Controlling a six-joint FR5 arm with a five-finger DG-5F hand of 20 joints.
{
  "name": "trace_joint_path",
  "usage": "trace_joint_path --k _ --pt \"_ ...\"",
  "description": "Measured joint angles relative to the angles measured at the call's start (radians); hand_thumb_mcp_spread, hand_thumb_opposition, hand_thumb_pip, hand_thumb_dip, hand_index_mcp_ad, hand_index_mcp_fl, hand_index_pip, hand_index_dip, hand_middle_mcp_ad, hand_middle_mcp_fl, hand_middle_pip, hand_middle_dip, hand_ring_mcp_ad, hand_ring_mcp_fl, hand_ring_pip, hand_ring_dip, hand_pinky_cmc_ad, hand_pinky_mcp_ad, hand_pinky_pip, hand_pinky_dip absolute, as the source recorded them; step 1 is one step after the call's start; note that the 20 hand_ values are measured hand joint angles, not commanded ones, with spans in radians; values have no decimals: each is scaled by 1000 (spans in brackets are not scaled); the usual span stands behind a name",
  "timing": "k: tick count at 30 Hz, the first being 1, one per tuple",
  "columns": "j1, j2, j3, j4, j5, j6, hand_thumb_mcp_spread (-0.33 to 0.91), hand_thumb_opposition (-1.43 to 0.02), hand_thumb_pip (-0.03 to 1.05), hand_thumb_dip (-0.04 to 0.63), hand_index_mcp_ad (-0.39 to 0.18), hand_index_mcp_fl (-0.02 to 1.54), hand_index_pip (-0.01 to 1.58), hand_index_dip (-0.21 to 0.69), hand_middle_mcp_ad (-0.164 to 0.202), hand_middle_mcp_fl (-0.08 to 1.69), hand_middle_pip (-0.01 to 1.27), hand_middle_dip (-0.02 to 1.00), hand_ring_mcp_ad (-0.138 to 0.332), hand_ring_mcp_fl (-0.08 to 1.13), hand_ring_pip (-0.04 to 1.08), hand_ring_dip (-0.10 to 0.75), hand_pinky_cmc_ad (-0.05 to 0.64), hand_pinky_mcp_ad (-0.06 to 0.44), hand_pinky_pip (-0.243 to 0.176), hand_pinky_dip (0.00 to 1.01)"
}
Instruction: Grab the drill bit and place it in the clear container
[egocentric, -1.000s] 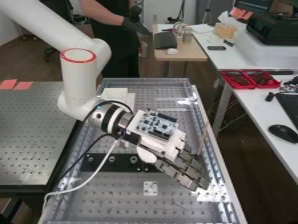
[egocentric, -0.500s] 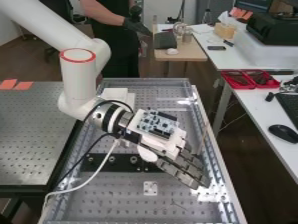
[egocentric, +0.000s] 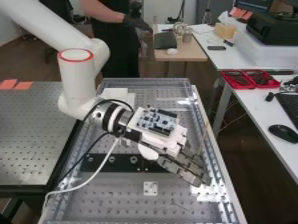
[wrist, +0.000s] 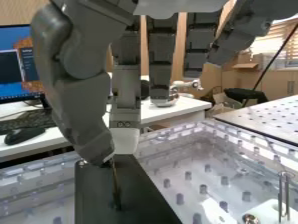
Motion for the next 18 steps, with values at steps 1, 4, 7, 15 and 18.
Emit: trace_joint_path --k 1,4,7,15,18 --pt "0 3 1 -3 0 -1 593 -894 429 284 -49 852 1091 291 61 464 110 253 150 213 108 72 360 96 -52 138" --pt "0 21 6 -16 -5 -8 597 -901 429 284 -49 860 1086 293 58 464 110 253 150 213 112 73 361 99 -52 140" --pt "-1 45 7 -22 -13 -17 593 -904 428 284 -49 883 1058 293 58 457 110 253 150 208 113 75 361 101 -52 140" --pt "6 141 -12 -34 -43 -52 595 -920 424 284 -49 911 1021 293 61 476 106 255 148 227 110 80 363 98 -51 140" --pt "14 184 -28 -33 -53 -62 595 -916 424 284 -49 911 1021 293 61 476 106 255 145 227 110 80 361 101 -51 140"
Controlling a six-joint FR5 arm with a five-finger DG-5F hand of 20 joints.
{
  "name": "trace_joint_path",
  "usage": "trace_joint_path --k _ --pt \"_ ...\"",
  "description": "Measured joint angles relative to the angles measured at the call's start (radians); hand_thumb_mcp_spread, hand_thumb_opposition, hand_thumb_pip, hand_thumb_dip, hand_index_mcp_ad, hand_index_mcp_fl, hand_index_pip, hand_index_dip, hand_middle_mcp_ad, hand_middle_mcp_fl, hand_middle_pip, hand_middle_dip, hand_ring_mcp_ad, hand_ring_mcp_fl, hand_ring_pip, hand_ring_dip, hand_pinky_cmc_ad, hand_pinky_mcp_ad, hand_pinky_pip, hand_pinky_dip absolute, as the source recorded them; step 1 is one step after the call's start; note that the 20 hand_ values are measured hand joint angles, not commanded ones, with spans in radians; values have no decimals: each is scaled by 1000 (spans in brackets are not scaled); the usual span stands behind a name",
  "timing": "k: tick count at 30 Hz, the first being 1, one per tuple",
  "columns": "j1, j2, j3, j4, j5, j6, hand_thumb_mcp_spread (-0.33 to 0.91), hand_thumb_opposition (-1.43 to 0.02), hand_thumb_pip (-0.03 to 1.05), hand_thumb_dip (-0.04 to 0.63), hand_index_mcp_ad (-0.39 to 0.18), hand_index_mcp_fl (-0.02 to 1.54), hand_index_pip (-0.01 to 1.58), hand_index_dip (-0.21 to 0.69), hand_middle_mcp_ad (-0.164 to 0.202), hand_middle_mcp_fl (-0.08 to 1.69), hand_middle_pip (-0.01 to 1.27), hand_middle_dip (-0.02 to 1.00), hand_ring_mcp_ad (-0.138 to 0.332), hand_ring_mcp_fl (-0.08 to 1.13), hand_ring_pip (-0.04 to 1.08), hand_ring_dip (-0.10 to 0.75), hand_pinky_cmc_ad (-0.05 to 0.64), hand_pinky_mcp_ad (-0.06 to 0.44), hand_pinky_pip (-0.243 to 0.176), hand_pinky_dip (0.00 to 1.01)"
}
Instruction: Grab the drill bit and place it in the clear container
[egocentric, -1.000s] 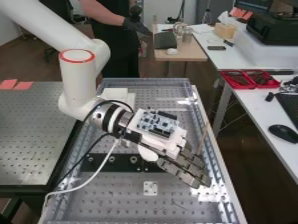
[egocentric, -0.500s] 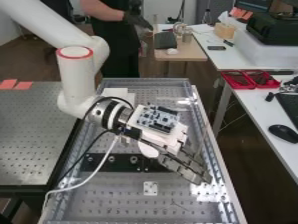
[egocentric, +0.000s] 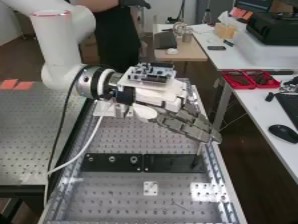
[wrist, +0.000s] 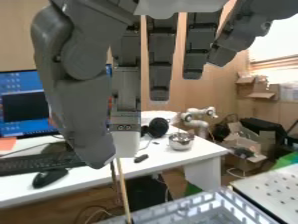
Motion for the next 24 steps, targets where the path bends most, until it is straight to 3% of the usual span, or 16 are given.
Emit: trace_joint_path --k 13,24 --pt "77 143 -75 5 -100 -7 592 -925 417 281 -49 972 941 332 58 497 105 253 148 244 101 80 365 101 -51 140" --pt "154 160 -83 -32 -231 79 597 -937 414 284 -51 990 908 353 59 494 105 253 148 244 108 80 365 99 -51 140"
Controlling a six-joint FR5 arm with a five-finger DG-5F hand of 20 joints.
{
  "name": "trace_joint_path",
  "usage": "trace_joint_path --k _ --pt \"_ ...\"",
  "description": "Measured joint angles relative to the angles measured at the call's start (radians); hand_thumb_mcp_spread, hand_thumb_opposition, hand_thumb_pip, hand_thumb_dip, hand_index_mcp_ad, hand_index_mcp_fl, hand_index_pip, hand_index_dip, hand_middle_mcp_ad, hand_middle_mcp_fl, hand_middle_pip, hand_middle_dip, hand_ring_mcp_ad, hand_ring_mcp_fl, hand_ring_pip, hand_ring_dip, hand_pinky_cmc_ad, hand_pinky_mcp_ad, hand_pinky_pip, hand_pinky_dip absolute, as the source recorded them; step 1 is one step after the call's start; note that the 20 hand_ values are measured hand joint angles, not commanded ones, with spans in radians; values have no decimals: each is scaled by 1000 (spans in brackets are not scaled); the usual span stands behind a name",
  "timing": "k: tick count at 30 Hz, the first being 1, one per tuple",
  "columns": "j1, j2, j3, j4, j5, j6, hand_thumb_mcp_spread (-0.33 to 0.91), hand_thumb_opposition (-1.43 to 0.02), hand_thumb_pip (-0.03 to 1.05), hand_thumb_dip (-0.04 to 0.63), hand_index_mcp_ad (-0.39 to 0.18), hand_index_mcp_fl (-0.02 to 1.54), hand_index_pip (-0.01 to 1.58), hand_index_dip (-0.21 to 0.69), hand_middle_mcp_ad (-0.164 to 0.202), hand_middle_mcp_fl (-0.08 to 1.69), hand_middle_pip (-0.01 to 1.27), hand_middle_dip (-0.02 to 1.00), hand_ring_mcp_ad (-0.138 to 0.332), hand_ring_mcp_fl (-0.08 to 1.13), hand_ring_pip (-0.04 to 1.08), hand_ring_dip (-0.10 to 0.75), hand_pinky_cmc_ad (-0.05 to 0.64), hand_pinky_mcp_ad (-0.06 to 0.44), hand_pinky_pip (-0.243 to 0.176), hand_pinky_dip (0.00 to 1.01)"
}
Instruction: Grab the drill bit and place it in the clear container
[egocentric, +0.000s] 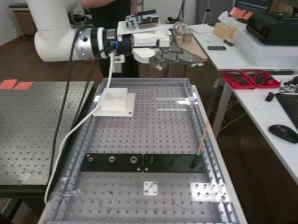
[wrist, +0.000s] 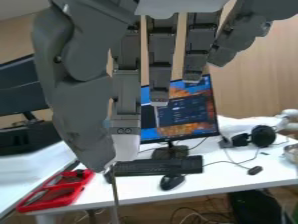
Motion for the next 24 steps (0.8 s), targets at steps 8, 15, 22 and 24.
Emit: trace_joint_path --k 8,15,22,24 --pt "55 -21 20 -15 -46 31 597 -937 414 284 -51 988 908 354 58 497 105 253 145 244 106 80 365 99 -54 140" --pt "80 -71 57 -29 -43 39 597 -937 415 281 -51 988 901 365 61 494 105 253 145 244 106 80 365 101 -54 140" --pt "90 -140 102 -51 -16 55 597 -937 412 284 -51 988 897 365 58 494 105 253 147 244 115 86 365 99 -54 140" --pt "92 -162 117 -60 -8 62 597 -937 412 284 -51 988 897 365 61 494 105 253 148 244 113 86 365 99 -54 140"
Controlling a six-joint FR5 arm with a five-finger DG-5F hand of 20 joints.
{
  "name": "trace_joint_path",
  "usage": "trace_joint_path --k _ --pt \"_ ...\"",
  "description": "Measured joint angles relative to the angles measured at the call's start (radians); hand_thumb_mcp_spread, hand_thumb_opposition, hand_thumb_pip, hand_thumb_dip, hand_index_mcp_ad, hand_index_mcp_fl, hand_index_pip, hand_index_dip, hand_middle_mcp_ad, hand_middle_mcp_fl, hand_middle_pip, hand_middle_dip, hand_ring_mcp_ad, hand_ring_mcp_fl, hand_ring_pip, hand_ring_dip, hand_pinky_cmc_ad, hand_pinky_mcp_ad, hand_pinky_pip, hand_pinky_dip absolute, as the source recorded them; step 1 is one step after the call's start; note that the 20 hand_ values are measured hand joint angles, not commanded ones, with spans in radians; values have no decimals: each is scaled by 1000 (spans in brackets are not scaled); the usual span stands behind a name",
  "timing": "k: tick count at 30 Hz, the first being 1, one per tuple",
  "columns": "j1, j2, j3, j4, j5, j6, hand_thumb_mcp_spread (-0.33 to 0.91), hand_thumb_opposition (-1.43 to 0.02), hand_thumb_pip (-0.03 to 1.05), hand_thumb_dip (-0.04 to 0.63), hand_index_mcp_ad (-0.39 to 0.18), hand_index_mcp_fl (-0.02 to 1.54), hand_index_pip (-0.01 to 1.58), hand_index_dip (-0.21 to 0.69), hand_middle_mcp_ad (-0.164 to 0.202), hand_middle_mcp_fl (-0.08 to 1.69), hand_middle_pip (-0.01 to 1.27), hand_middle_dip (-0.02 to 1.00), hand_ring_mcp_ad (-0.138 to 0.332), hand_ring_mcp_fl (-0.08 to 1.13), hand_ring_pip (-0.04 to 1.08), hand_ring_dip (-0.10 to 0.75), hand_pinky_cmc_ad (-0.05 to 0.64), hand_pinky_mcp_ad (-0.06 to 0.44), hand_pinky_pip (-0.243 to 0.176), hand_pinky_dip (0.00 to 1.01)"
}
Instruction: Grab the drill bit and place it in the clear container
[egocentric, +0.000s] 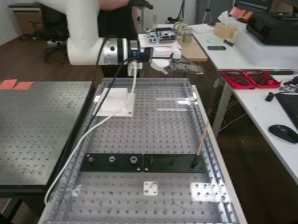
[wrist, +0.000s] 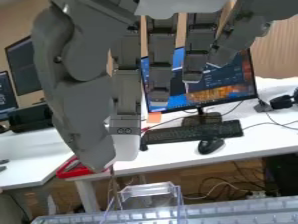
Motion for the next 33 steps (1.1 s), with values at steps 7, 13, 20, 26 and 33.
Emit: trace_joint_path --k 7,13,20,26,33 --pt "7 -55 35 -29 14 19 597 -937 412 284 -51 988 899 365 58 494 105 253 143 244 113 86 365 99 -54 140" --pt "11 -98 54 -50 23 39 597 -937 412 284 -51 988 899 365 58 494 105 253 143 244 113 84 365 99 -54 140" --pt "14 -132 67 -65 42 47 597 -937 412 281 -51 988 899 365 58 494 105 253 143 244 113 84 365 99 -54 138" --pt "11 -139 65 -66 45 48 597 -937 412 284 -51 988 901 365 61 494 105 253 147 244 113 84 363 99 -54 140" --pt "9 -140 71 -91 37 50 607 -939 429 290 -59 929 766 367 61 463 105 253 143 229 108 84 363 99 -54 140"
